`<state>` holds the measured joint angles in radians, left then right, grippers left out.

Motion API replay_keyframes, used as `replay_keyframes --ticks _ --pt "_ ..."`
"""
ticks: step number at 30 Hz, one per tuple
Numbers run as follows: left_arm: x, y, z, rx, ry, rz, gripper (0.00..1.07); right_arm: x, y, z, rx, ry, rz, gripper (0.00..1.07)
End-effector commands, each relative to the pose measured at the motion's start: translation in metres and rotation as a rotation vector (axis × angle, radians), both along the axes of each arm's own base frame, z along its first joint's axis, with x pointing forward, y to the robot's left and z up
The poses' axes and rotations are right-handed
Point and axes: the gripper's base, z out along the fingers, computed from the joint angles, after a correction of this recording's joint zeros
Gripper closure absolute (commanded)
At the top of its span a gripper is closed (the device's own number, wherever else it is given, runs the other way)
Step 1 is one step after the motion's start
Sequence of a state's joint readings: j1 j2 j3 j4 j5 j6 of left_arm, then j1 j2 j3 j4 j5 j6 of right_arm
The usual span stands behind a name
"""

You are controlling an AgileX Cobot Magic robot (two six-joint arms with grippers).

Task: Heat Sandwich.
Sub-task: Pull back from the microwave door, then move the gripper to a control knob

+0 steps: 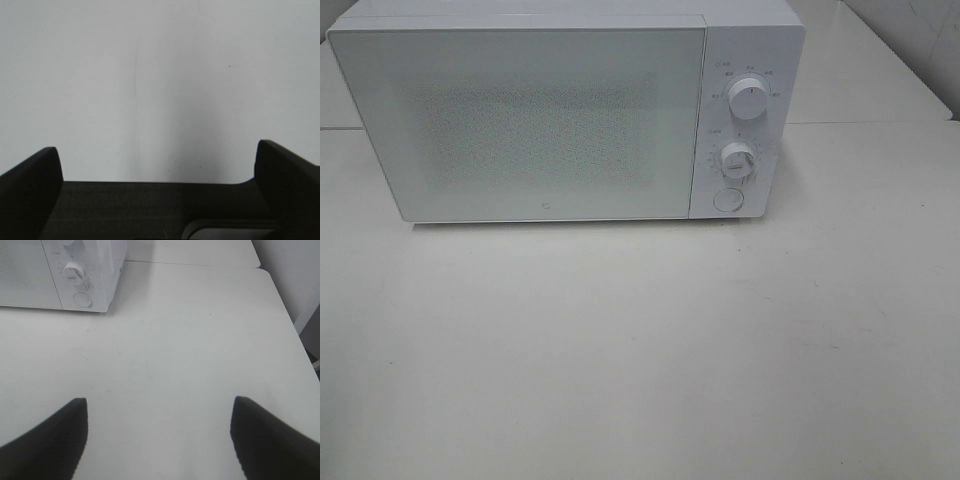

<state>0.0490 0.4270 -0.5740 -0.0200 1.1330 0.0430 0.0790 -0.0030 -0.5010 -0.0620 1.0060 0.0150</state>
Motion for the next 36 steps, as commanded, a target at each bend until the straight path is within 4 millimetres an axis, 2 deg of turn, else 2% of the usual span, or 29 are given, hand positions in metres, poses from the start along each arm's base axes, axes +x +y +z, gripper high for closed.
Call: replay_keyframes --ticks 1,7,16,36 --pt "-0.014 -0.001 -0.003 -0.002 -0.130 0.000 0.07 -0.003 -0.001 0.000 0.004 -0.033 -0.014 0.31" --pt "-0.046 -0.003 -0.002 0.013 -0.336 -0.005 0.07 -0.003 -0.001 0.000 0.004 -0.033 -0.014 0.31" --pt "-0.067 -0.004 -0.003 0.016 -0.468 -0.007 0.07 -0.003 -0.001 0.000 0.004 -0.033 -0.014 0.31" --pt "-0.066 -0.006 -0.002 -0.004 -0.466 -0.016 0.07 -0.003 -0.001 0.000 0.004 -0.030 -0.014 0.31"
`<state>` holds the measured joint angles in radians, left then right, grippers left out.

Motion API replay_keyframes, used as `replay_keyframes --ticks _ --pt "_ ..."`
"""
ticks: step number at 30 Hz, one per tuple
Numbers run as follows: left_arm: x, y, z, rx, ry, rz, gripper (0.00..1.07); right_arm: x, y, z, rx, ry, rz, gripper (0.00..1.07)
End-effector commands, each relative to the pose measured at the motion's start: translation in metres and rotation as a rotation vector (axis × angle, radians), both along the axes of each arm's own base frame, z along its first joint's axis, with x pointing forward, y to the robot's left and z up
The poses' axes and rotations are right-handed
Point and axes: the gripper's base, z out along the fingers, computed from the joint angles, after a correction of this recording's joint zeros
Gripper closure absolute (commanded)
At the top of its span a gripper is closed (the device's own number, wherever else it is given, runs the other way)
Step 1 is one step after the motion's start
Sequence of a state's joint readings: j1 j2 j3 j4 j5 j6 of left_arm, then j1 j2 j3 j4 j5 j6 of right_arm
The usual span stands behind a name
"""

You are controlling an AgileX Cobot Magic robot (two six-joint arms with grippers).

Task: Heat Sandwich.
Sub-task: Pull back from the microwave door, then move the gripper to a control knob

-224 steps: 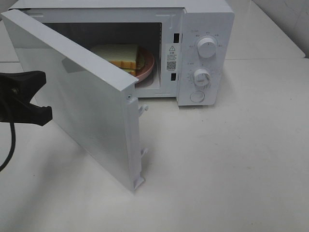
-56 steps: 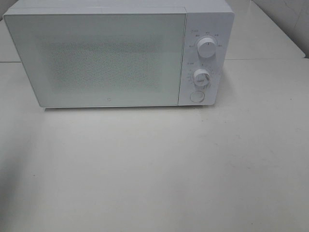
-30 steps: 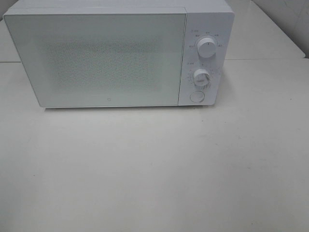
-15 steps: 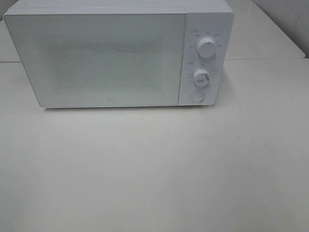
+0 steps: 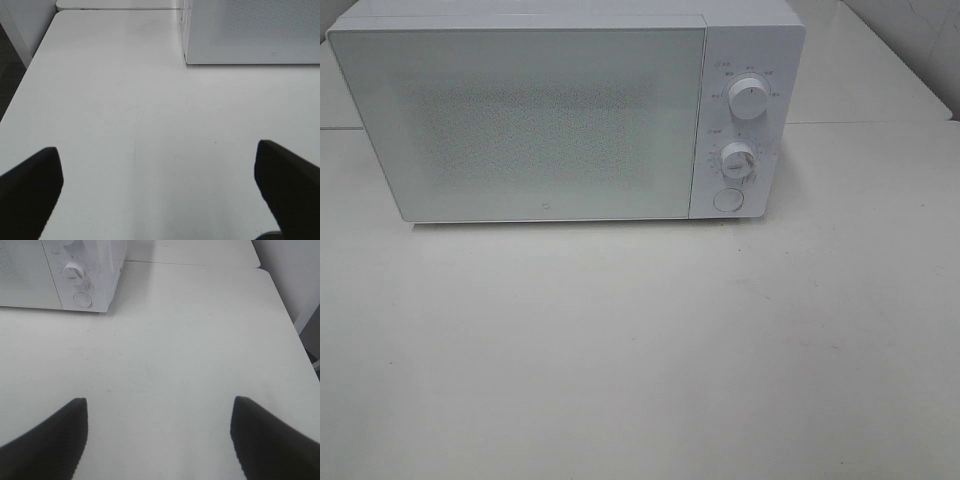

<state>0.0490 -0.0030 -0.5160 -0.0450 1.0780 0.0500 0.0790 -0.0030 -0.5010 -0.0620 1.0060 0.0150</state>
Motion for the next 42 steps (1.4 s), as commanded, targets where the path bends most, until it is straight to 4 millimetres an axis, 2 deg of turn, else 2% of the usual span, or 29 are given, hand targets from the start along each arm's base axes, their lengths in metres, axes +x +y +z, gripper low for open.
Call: replay_keyframes --ticks 1,36,42 --pt "-0.004 -0.001 0.001 -0.006 -0.038 -0.004 0.07 -0.003 -0.001 0.000 0.004 -0.030 -0.014 0.31" --pt "-0.004 -0.001 0.001 -0.006 -0.038 -0.004 0.07 -0.003 -0.001 0.000 0.032 -0.029 -0.029 0.31" --pt "-0.003 -0.001 0.001 -0.006 -0.034 -0.004 0.07 -0.004 -0.002 0.014 0.023 -0.069 -0.033 0.31"
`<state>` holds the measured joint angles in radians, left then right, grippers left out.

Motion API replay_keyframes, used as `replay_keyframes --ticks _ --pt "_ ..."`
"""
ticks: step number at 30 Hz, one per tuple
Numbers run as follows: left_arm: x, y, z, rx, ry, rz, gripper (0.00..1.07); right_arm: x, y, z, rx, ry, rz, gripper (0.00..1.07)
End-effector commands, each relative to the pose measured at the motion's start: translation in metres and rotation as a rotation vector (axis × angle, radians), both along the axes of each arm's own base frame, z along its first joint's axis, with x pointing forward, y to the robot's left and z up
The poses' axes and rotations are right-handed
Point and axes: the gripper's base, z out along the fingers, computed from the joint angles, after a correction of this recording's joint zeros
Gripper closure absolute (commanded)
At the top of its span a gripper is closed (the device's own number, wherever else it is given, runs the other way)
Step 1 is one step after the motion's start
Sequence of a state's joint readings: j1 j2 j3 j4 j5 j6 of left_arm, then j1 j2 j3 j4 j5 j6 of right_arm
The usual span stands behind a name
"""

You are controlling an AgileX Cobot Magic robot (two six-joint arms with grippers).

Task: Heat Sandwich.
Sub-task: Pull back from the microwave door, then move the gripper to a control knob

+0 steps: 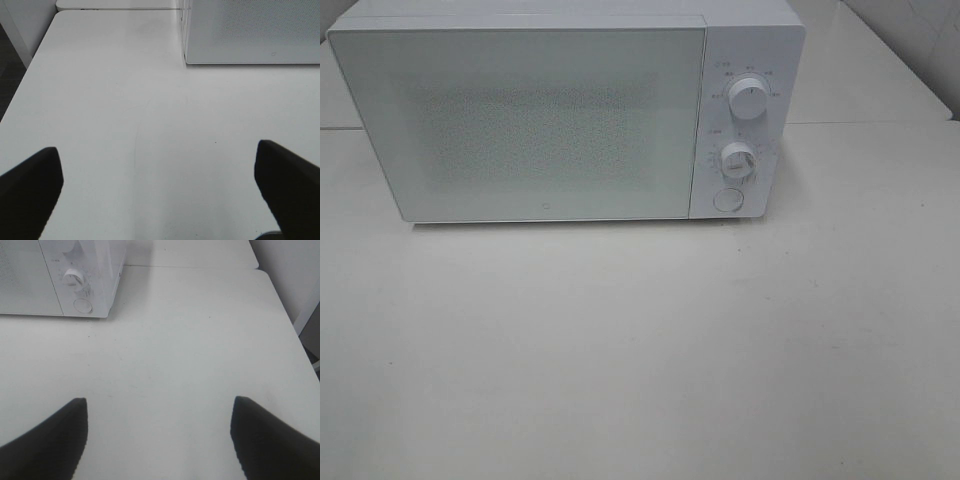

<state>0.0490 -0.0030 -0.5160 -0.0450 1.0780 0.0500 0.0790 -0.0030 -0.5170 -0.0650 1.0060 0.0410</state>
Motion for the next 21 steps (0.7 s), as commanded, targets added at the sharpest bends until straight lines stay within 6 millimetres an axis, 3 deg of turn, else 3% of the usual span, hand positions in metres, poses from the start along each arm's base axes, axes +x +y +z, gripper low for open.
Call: replay_keyframes --ticks 1,21 --pt "-0.003 -0.001 0.001 -0.006 -0.033 -0.004 0.07 -0.001 -0.001 0.012 0.001 -0.053 -0.019 0.31" --pt "-0.003 -0.001 0.001 -0.006 -0.032 -0.004 0.07 0.059 0.005 0.031 0.000 -0.035 0.002 0.31"
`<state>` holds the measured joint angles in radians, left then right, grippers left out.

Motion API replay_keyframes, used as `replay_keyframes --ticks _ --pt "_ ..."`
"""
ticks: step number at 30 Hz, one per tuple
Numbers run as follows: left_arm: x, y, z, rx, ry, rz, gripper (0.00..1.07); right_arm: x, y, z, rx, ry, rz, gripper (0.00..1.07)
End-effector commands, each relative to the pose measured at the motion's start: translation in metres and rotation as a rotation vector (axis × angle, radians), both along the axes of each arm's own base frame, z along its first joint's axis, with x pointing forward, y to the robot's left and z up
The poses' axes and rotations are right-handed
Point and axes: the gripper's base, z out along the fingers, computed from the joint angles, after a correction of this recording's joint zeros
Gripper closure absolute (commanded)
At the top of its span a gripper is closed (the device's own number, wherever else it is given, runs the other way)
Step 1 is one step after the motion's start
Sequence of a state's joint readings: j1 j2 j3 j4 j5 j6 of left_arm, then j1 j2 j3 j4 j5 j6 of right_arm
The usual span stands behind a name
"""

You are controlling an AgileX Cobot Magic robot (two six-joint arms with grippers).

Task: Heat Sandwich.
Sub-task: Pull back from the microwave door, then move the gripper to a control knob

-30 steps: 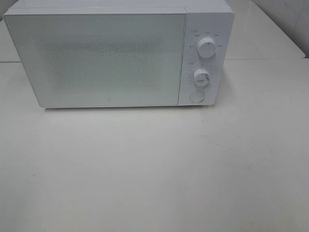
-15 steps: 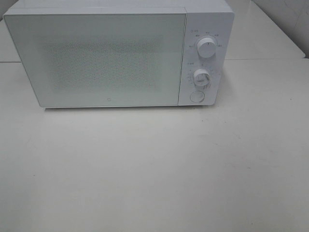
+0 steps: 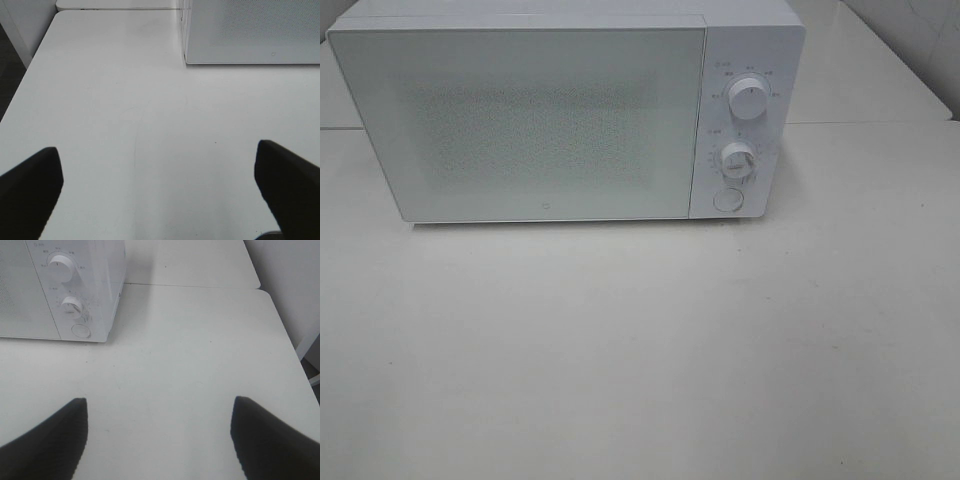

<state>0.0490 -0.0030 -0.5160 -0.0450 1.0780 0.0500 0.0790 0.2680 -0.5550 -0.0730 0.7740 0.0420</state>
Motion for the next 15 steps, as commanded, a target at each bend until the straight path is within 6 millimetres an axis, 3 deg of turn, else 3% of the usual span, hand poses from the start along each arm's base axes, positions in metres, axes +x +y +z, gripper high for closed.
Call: replay_keyframes --ticks 1,15 --pt "-0.003 -0.001 0.001 -0.006 -0.032 -0.004 0.07 0.007 0.001 0.006 0.014 -0.036 -0.007 0.31" --pt "-0.003 -0.001 0.001 -0.006 -0.032 -0.004 0.07 0.060 0.006 0.009 0.012 -0.059 0.010 0.31"
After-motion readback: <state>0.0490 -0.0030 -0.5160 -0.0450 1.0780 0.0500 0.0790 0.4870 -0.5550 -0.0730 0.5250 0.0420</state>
